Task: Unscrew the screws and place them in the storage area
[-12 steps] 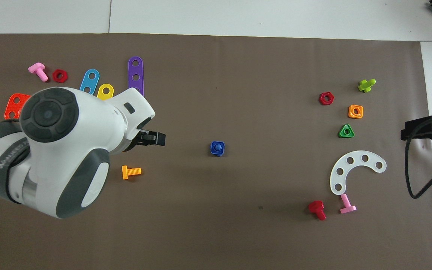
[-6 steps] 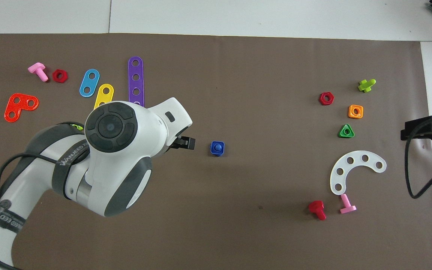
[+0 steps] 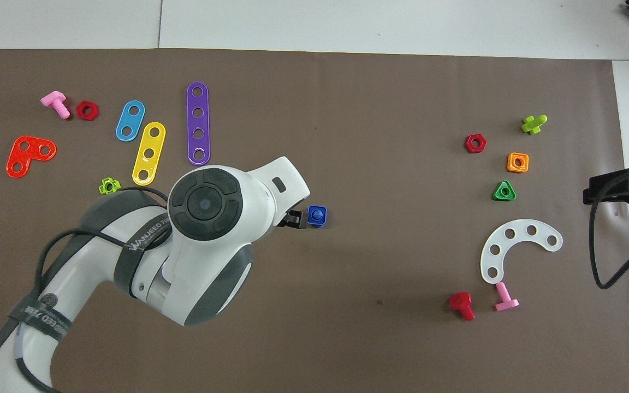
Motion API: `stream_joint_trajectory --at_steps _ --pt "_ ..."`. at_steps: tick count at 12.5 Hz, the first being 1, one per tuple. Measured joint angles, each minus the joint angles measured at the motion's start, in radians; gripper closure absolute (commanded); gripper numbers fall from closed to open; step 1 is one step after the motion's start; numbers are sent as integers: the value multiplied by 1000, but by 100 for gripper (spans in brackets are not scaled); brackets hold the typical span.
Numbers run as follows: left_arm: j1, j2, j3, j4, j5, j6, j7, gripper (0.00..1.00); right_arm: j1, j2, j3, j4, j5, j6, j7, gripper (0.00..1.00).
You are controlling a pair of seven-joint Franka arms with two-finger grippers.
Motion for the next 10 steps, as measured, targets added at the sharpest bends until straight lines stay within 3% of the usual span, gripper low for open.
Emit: stream_joint_trajectory --at_steps 6,10 --pt "-52 182 2 99 24 75 -100 3 0 0 0 0 0 0 0 0" --pt "-52 236 5 102 28 143 -107 8 0 0 0 0 0 0 0 0"
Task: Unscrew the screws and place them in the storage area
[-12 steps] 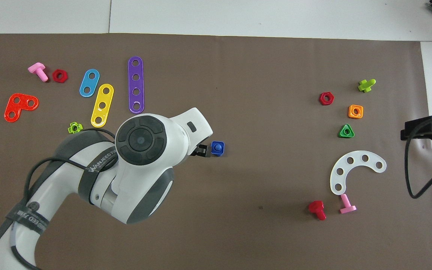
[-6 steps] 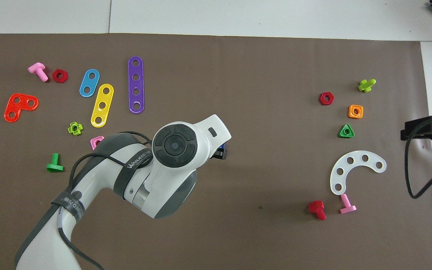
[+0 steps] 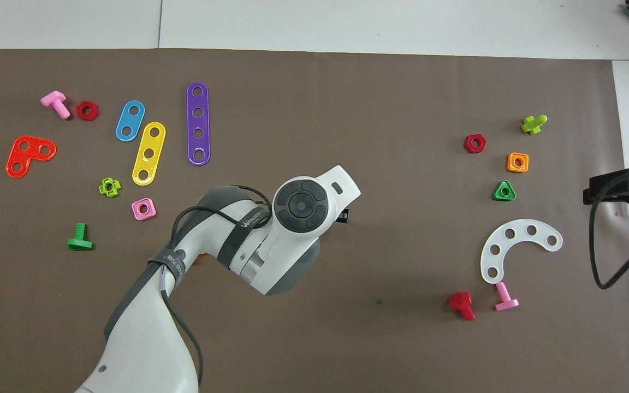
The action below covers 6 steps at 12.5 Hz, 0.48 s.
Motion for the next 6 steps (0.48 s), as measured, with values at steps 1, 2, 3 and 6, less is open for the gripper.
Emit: stream_joint_trajectory --at_steps 1,2,3,6 --pt "0 3 0 -1 2 4 -3 9 0 0 0 0 0 0 0 0" --pt "0 3 0 -4 3 6 -6 11 0 0 0 0 0 0 0 0" --pt "0 3 -1 -12 4 17 -16 12 0 0 0 0 0 0 0 0" --pt "-2 5 -2 -37 5 55 -40 19 0 0 0 0 0 0 0 0"
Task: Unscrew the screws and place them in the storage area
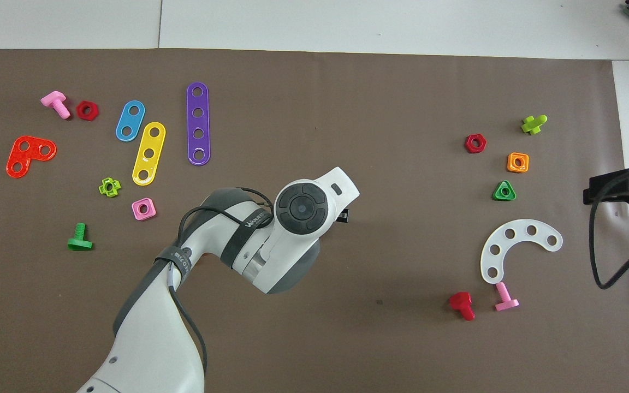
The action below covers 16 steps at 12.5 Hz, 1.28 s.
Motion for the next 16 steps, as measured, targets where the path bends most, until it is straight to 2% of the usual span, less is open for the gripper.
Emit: stream_joint_trajectory --at_steps 4,7,11,12,13,14,16 --pt "-3 0 0 -3 1 4 -24 26 0 0 0 0 0 0 0 0" --pt "-9 0 0 -3 1 4 -27 39 0 0 0 -2 0 0 0 0" --pt "-10 0 0 -3 1 4 -41 42 0 -1 0 -4 0 0 0 0" --pt "-10 0 0 -3 1 3 -43 50 0 -1 0 -4 0 0 0 0" --pt "-10 0 0 -3 1 3 -44 66 0 -1 0 -4 0 0 0 0" --pt "-10 0 0 -3 1 3 -45 100 0 -1 0 -4 0 0 0 0" --pt "-10 -1 1 -3 1 3 -67 100 0 -2 0 -4 0 0 0 0"
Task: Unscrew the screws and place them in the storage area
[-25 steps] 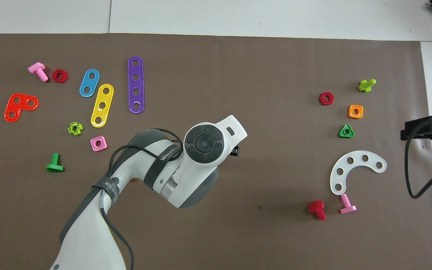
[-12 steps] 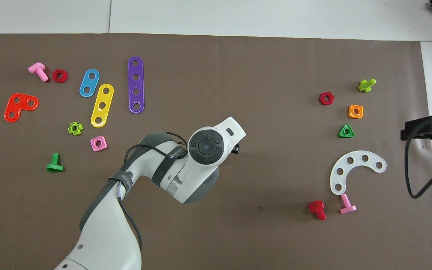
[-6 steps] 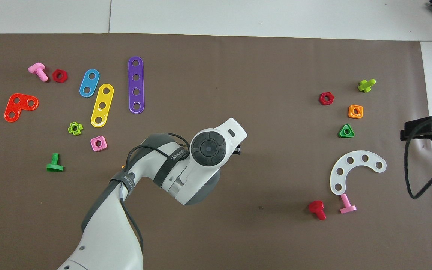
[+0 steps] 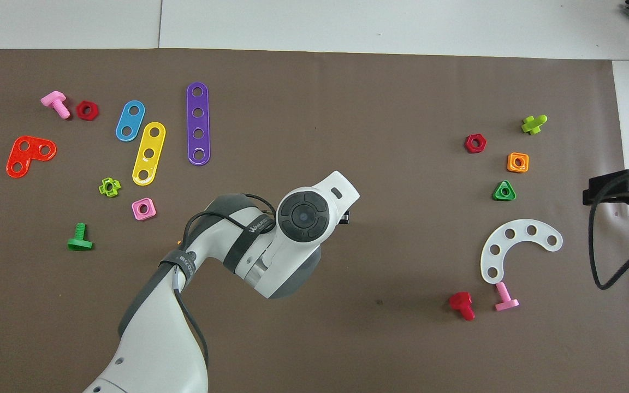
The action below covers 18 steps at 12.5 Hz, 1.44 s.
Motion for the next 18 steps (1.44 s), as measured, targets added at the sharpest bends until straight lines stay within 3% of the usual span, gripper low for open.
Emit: stream_joint_trajectory --at_steps 12,18 --pt "0 -7 2 36 0 -51 -33 100 0 0 0 0 0 0 0 0" --pt "1 -90 14 40 0 -120 -34 100 0 0 0 0 0 0 0 0"
